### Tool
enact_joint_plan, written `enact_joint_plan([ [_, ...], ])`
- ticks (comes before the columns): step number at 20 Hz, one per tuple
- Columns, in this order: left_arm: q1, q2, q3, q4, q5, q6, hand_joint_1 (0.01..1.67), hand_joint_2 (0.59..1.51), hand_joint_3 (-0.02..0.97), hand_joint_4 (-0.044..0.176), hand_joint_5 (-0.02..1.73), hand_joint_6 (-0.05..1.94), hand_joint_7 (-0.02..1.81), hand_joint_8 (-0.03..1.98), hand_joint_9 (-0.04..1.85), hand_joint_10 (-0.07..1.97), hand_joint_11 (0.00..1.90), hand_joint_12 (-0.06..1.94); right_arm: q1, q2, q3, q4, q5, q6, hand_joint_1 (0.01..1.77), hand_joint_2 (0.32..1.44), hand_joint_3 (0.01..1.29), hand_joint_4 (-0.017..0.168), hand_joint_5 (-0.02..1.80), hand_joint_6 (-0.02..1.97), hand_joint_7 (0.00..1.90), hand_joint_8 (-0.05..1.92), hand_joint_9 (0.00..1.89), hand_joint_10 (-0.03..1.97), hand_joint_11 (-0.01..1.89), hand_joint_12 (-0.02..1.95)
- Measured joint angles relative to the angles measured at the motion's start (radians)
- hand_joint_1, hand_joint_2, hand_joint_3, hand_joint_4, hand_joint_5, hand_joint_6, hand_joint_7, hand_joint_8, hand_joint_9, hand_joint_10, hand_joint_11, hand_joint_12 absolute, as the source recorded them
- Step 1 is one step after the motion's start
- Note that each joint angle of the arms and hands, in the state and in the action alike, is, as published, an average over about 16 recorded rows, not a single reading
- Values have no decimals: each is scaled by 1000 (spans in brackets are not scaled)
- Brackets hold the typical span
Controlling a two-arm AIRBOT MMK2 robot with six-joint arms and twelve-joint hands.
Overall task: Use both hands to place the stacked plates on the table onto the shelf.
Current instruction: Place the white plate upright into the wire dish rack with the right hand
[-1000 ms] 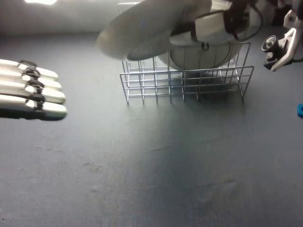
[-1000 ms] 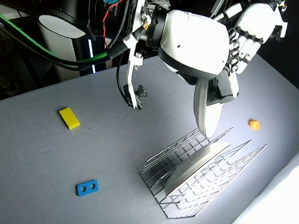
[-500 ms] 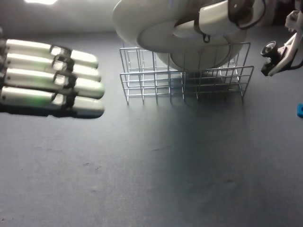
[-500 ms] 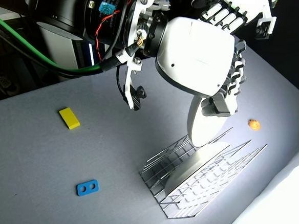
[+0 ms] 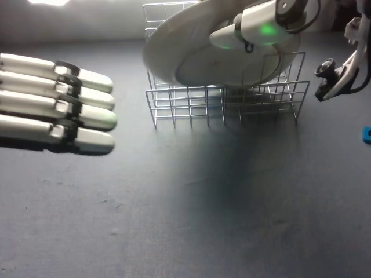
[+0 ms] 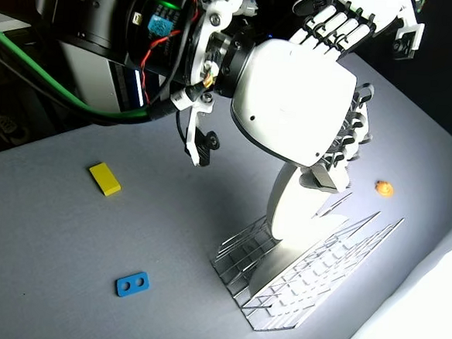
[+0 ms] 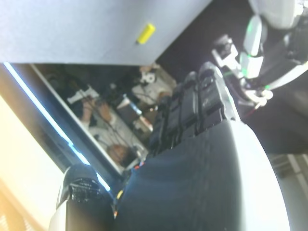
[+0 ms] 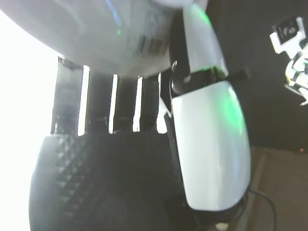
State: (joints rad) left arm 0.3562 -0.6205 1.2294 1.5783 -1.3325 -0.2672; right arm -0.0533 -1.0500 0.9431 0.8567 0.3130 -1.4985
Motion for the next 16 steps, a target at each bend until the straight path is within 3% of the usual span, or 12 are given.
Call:
enact_joint_plan([
  [6, 13, 0, 19, 13, -43, 20, 15, 1054, 15, 2, 22, -1, 17, 8, 17, 6, 14, 16, -5, -16, 24, 21, -16, -2, 1193, 1059, 11, -10, 863, 1049, 997, 1071, 1063, 802, 792, 1379],
  [16, 39, 0, 18, 10, -68, 101, 15, 1059, 14, 1, 22, -1, 18, 7, 17, 6, 14, 15, -26, -47, 68, 36, -21, -3, 1191, 1060, 11, -9, 855, 1033, 981, 1078, 1038, 808, 769, 1398],
])
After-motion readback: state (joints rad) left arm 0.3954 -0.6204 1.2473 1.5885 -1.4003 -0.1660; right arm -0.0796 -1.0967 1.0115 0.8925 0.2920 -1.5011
